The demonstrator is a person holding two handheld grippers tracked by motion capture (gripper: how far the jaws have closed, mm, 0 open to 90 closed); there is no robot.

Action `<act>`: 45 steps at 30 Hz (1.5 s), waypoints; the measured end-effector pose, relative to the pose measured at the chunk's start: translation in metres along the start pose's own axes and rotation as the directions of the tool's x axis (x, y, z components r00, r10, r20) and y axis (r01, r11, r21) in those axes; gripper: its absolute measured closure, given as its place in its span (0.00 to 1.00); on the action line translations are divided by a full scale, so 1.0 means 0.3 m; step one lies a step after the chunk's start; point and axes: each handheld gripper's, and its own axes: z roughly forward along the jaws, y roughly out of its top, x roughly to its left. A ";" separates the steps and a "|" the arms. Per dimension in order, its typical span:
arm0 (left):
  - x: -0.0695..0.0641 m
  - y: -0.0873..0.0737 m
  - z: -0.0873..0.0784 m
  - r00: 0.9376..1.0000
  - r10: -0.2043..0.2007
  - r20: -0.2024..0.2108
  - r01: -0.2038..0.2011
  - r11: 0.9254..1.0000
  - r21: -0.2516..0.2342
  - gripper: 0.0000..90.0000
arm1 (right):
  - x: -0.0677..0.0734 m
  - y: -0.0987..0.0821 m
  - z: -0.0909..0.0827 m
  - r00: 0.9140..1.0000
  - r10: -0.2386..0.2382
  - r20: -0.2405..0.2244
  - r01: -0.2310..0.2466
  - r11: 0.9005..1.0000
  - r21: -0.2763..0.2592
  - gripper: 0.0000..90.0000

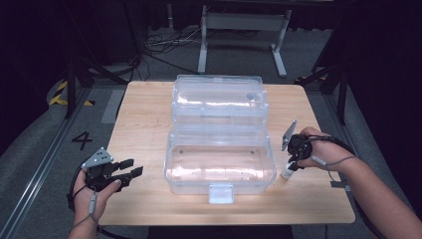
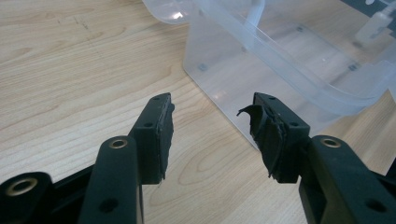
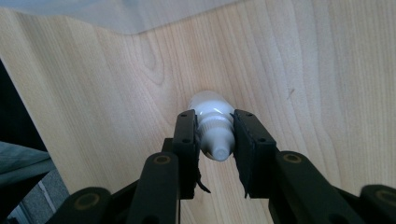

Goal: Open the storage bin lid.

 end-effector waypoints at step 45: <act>0.004 0.012 0.011 1.000 0.000 -0.009 0.000 1.000 0.001 0.54 | 0.119 0.124 -0.321 0.996 -0.080 0.040 0.083 0.994 -0.074 0.80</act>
